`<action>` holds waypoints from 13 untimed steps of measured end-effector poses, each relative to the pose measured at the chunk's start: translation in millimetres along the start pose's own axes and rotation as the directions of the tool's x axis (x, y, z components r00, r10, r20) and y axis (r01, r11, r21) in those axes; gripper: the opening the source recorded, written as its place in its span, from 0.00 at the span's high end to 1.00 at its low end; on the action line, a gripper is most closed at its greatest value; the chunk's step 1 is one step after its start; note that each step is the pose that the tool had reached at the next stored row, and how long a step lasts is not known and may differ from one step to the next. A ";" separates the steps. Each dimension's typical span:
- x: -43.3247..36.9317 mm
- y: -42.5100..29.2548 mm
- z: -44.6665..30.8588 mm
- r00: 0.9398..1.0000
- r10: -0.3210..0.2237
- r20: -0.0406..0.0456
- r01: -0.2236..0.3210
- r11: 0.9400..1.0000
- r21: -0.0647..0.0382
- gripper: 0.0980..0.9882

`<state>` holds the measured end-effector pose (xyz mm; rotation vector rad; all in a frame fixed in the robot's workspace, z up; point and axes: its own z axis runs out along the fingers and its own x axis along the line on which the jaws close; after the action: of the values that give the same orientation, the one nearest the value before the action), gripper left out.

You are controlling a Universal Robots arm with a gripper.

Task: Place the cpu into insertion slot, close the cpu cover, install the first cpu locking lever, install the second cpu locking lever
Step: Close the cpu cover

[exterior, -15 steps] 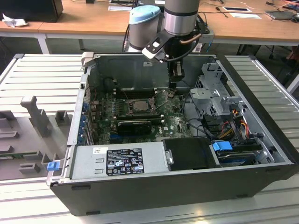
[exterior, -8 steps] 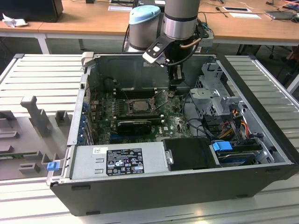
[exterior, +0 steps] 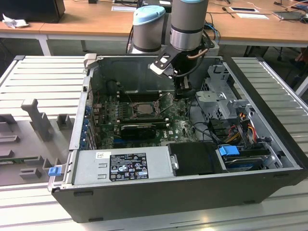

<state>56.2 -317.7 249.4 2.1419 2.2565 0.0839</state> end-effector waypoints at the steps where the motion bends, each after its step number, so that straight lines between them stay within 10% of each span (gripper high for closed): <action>1: 0.0 0.0 -0.1 1.000 -0.002 -0.001 0.002 1.000 0.022 0.99; 4: 0.0 0.1 -1.2 1.000 -0.003 -0.003 0.003 0.999 0.040 0.99; 13: 0.1 -2.2 -1.9 1.000 -0.005 -0.003 0.005 0.999 0.045 0.99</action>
<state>53.8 -317.7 251.1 2.1588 2.2873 0.0359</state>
